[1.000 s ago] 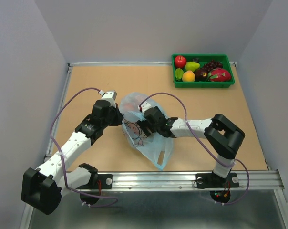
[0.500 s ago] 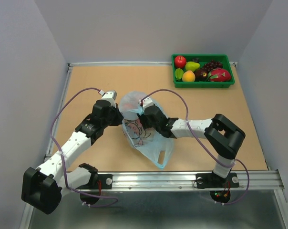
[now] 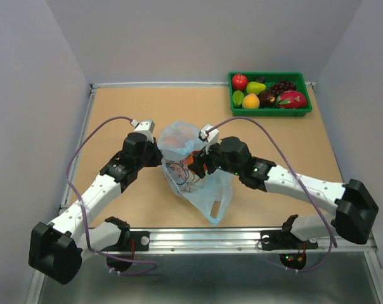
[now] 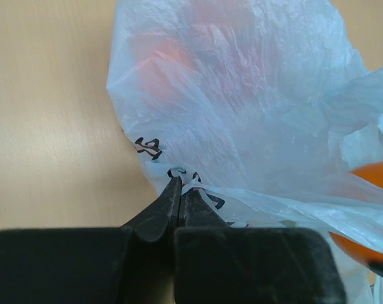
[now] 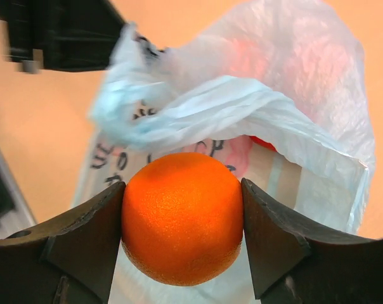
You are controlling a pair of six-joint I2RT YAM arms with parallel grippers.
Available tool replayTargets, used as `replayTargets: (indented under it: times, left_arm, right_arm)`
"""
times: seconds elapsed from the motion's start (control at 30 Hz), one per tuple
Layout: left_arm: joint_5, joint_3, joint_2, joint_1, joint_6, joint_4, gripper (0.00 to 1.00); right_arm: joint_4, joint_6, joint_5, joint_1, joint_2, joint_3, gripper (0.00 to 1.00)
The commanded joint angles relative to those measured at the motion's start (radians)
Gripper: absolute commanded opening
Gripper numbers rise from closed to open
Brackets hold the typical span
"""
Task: Untie the knot of the plastic bag and take out the fruit
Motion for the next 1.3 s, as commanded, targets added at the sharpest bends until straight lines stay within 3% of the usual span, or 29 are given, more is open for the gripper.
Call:
replayTargets:
  times: [0.0, 0.23, 0.33, 0.53, 0.67, 0.87, 1.03, 1.27]
  left_arm:
    - [-0.014, 0.027, -0.008, 0.004, 0.012, 0.007, 0.04]
    - [-0.014, 0.027, -0.014, 0.004, 0.012, 0.004, 0.04]
    - [-0.014, 0.029, -0.019, 0.004, 0.009, 0.002, 0.04]
    - [-0.014, 0.029, -0.024, 0.006, 0.011, 0.001, 0.04]
    - [-0.012, 0.027, -0.019, 0.007, 0.012, 0.002, 0.04]
    - [0.009, 0.029, -0.016, 0.010, 0.019, 0.008, 0.04]
    - [0.031, 0.024, -0.017, 0.015, 0.022, 0.019, 0.04]
    - [0.067, 0.020, -0.005, 0.018, 0.034, 0.040, 0.04]
  right_arm:
    - [-0.073, -0.028, -0.135, -0.002, -0.112, 0.039, 0.11]
    - [-0.162, -0.080, 0.138, -0.043, -0.145, 0.201, 0.08]
    - [-0.167, -0.080, 0.209, -0.123, -0.103, 0.286, 0.08]
    - [-0.159, -0.052, 0.195, -0.395, 0.030, 0.465, 0.09]
    - [-0.148, -0.005, 0.229, -0.589, 0.226, 0.592, 0.10]
    - [-0.088, 0.043, 0.240, -0.778, 0.467, 0.773, 0.13]
    - [-0.029, 0.067, 0.240, -0.858, 0.754, 1.016, 0.14]
    - [-0.013, 0.093, 0.238, -0.915, 1.032, 1.338, 0.27]
